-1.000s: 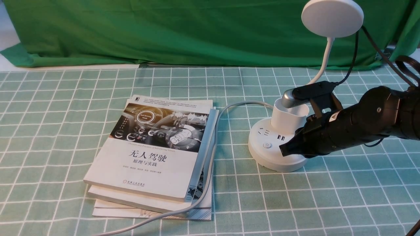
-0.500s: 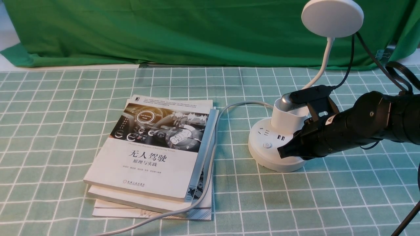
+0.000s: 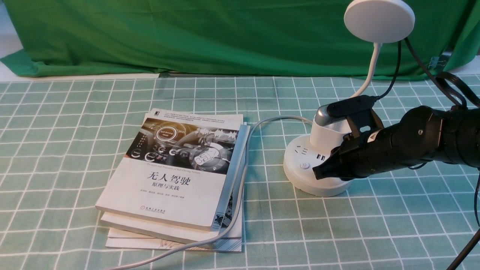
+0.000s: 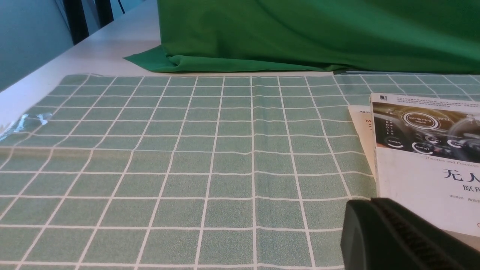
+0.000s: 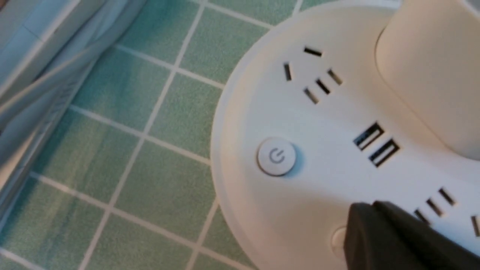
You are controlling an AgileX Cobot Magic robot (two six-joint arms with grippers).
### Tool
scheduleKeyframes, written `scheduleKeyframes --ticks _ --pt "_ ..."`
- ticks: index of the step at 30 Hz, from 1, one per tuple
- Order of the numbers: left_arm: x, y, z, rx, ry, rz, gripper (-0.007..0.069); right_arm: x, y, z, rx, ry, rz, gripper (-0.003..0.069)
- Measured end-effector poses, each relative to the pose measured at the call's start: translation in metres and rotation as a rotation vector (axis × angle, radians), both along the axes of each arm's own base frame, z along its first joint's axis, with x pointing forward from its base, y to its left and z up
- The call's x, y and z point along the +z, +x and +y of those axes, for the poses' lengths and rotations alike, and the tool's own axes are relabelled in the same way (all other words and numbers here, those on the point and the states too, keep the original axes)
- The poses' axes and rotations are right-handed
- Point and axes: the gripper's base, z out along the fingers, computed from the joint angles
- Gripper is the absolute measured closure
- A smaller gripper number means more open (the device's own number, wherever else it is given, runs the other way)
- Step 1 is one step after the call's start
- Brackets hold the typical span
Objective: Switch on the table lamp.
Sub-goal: 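Press the button on the base of the white desk lamp with the right gripper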
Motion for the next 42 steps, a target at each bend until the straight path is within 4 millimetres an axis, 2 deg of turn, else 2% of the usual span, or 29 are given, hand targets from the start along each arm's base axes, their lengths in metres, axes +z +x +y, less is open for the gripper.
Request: scheduleKeyframes --ticks 42 --pt "0.0000 0.0000 0.0000 0.000 0.000 0.000 0.0603 -0.0047 0.0015 0.0013 0.004 -0.003 0.022 0.0625"
